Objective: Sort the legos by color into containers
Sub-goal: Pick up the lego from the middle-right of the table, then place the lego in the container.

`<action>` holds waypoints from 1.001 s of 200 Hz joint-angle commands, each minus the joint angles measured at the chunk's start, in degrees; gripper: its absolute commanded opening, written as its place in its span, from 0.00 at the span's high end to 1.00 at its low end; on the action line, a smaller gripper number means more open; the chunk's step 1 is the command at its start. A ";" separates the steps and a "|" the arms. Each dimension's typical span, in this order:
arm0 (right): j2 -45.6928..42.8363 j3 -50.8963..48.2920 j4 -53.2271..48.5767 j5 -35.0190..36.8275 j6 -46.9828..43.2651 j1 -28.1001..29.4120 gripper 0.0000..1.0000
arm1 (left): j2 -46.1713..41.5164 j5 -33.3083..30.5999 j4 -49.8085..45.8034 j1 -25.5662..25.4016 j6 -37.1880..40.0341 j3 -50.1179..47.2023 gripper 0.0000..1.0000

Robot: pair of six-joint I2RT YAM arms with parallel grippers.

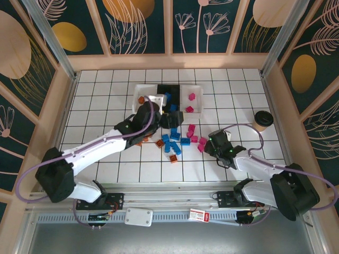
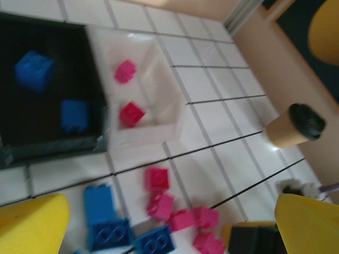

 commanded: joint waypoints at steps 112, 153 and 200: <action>5.53 24.11 1.80 -3.25 -13.84 -1.69 0.85 | -24.04 -17.31 -3.92 0.28 -6.90 -29.05 0.01; 25.94 40.35 7.58 -4.42 -17.29 -3.24 0.83 | -25.04 -18.03 -6.14 0.31 -8.94 -30.29 0.01; 41.13 53.82 5.34 -4.76 -17.37 -5.72 0.71 | -28.99 -17.79 -7.46 0.29 -10.13 -32.05 0.01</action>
